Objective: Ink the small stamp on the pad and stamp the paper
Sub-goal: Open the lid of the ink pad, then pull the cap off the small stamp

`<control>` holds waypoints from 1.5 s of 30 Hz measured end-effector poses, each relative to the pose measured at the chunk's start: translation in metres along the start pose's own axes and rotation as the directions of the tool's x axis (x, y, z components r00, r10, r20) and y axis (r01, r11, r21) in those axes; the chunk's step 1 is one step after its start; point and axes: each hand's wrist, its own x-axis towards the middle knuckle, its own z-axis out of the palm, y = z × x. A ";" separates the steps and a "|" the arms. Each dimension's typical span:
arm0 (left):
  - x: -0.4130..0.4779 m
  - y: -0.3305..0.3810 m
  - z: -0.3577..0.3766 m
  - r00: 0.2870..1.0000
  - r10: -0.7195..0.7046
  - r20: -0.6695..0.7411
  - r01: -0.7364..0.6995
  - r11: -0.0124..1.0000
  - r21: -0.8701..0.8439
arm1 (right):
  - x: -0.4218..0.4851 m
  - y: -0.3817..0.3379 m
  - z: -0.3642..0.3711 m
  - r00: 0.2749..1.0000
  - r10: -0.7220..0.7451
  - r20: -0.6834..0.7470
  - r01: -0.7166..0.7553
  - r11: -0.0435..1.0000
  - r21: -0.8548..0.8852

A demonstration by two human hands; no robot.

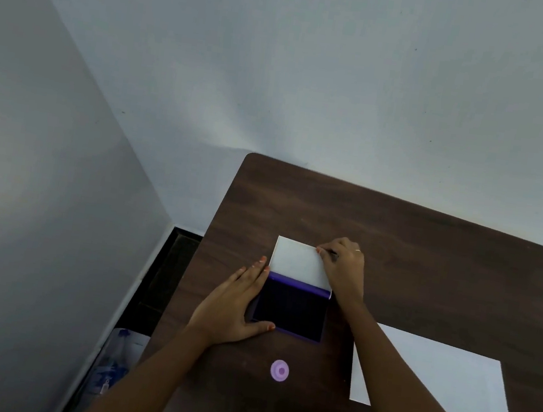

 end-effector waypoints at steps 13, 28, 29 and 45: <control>-0.004 0.008 -0.008 0.999 -0.036 0.019 0.038 0.995 -0.097 | -0.041 -0.016 -0.025 0.999 -0.016 -0.049 0.018 0.999 0.035; -0.059 0.065 -0.014 0.849 -0.414 -0.329 0.258 0.867 -0.426 | -0.165 -0.043 -0.020 0.886 -0.276 0.372 0.289 0.957 0.023; -0.063 0.067 -0.012 0.850 -0.428 -0.308 0.269 0.854 -0.445 | -0.169 -0.043 -0.018 0.884 -0.268 0.384 0.295 0.955 -0.013; -0.069 0.121 -0.008 0.923 -0.357 -0.143 0.185 0.738 -0.649 | -0.177 -0.049 -0.040 0.830 0.364 0.422 -0.557 0.554 0.618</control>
